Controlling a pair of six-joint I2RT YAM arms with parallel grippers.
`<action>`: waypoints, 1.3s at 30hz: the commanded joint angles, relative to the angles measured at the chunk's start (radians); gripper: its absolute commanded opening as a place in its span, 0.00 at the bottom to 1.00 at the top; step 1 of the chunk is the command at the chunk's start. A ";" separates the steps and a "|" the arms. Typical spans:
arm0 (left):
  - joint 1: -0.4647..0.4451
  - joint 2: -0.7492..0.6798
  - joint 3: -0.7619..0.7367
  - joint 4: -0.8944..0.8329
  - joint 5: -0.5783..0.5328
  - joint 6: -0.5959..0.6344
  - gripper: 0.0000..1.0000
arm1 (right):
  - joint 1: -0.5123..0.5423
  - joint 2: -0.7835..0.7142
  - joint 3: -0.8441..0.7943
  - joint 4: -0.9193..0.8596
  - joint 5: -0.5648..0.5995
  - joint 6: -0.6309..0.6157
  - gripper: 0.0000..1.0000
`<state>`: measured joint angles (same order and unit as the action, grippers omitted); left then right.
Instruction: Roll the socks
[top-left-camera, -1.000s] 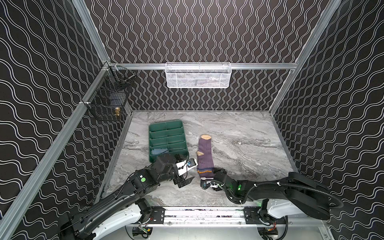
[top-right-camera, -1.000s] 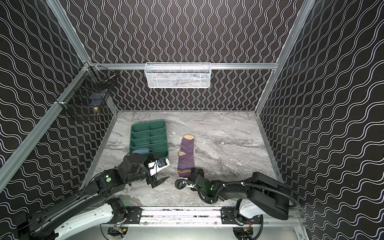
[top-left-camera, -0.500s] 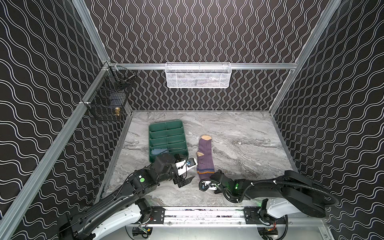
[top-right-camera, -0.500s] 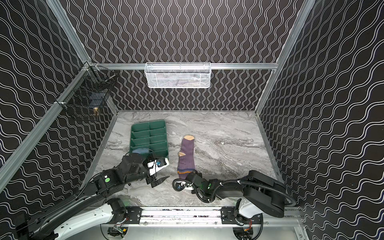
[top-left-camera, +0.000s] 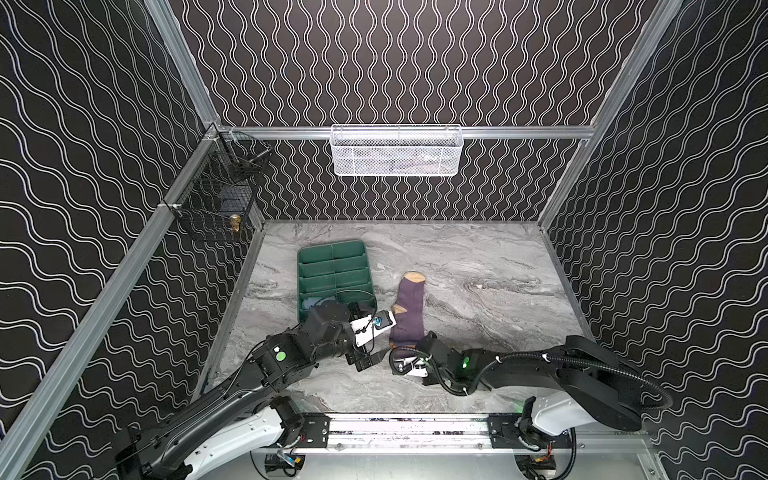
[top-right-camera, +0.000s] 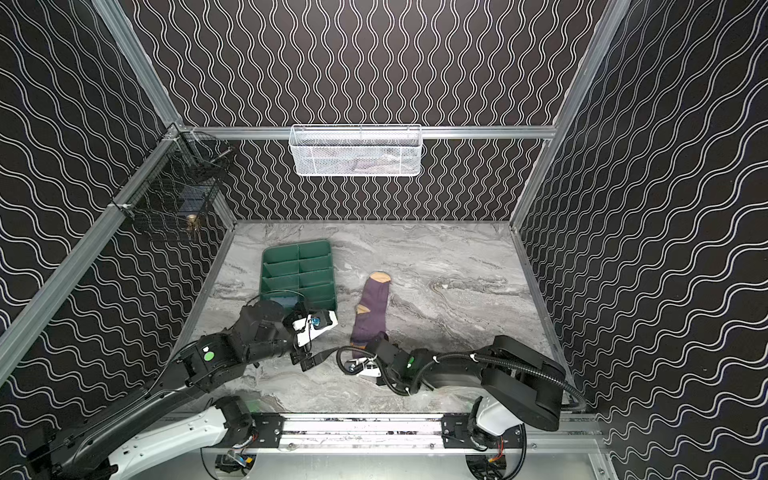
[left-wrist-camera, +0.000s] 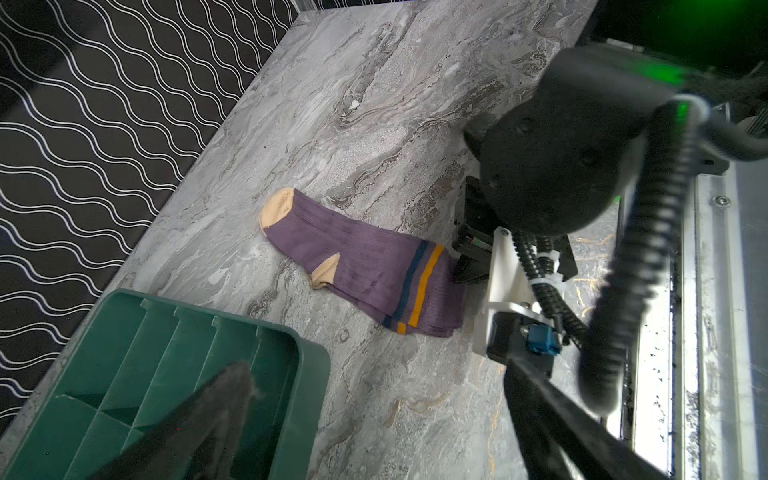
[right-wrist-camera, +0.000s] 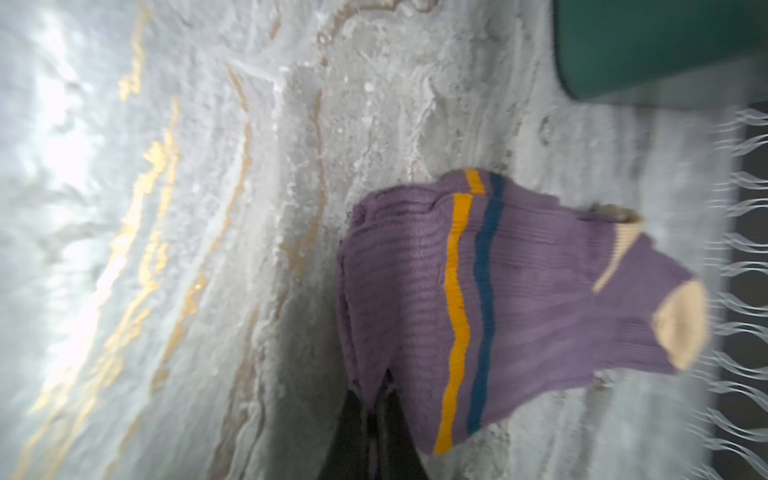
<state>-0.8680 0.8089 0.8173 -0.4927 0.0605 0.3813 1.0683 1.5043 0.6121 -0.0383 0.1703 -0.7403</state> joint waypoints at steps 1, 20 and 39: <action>0.000 -0.021 0.040 -0.032 -0.014 0.056 0.99 | -0.058 0.037 0.087 -0.304 -0.216 0.097 0.00; -0.173 0.035 0.095 -0.146 -0.034 0.370 0.95 | -0.269 0.267 0.316 -0.566 -0.523 0.141 0.00; -0.436 0.486 -0.303 0.568 -0.512 0.418 0.95 | -0.338 0.339 0.355 -0.570 -0.577 0.096 0.00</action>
<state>-1.3029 1.2537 0.5240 -0.1093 -0.4046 0.8124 0.7322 1.8179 0.9768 -0.5022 -0.5293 -0.6155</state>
